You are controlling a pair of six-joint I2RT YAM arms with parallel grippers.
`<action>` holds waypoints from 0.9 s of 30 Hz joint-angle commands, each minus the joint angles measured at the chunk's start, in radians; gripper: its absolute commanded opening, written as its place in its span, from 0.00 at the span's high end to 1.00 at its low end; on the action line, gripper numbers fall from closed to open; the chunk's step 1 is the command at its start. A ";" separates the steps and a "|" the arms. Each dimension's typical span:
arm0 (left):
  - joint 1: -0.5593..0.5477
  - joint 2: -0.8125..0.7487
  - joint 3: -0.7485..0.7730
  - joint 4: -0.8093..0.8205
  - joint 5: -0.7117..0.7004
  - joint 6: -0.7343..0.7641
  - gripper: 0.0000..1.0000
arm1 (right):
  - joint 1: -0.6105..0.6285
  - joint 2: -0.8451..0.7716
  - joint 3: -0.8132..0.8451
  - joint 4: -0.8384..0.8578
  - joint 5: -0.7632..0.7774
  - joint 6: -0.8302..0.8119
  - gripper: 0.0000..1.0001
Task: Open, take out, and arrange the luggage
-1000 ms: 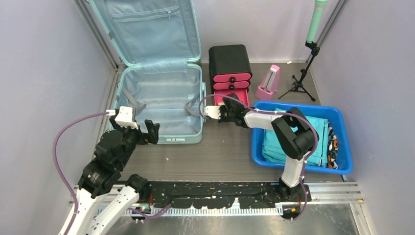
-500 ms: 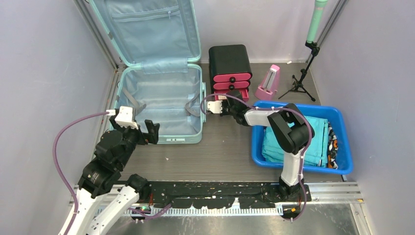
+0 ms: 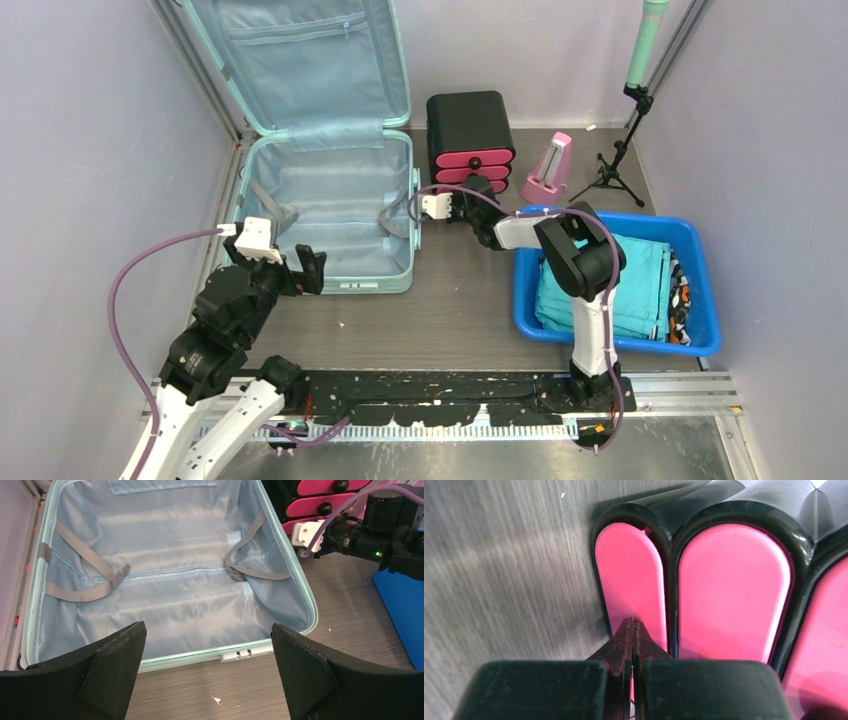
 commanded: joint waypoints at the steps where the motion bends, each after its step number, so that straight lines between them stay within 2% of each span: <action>1: -0.002 -0.001 -0.001 0.033 -0.014 0.015 0.00 | -0.014 0.035 0.042 0.116 0.031 -0.006 1.00; 9: -0.002 0.000 -0.002 0.034 -0.019 0.015 0.00 | -0.013 0.049 0.020 0.221 0.042 -0.002 1.00; 19: -0.001 0.012 -0.001 0.033 -0.021 0.016 0.00 | 0.021 -0.133 -0.092 0.110 0.000 0.080 1.00; 22: -0.001 0.014 -0.003 0.033 -0.025 0.016 0.00 | 0.040 -0.233 -0.147 0.083 0.007 0.212 0.97; 24: -0.001 0.019 -0.003 0.033 -0.025 0.020 0.00 | 0.055 -0.309 -0.166 0.034 0.025 0.363 0.94; 25: -0.001 0.023 -0.002 0.032 -0.023 0.020 0.00 | 0.075 -0.334 -0.170 0.023 0.047 0.489 0.92; 27: -0.001 0.033 0.002 0.028 0.001 0.013 0.00 | 0.109 -0.413 -0.145 -0.059 0.159 0.668 0.90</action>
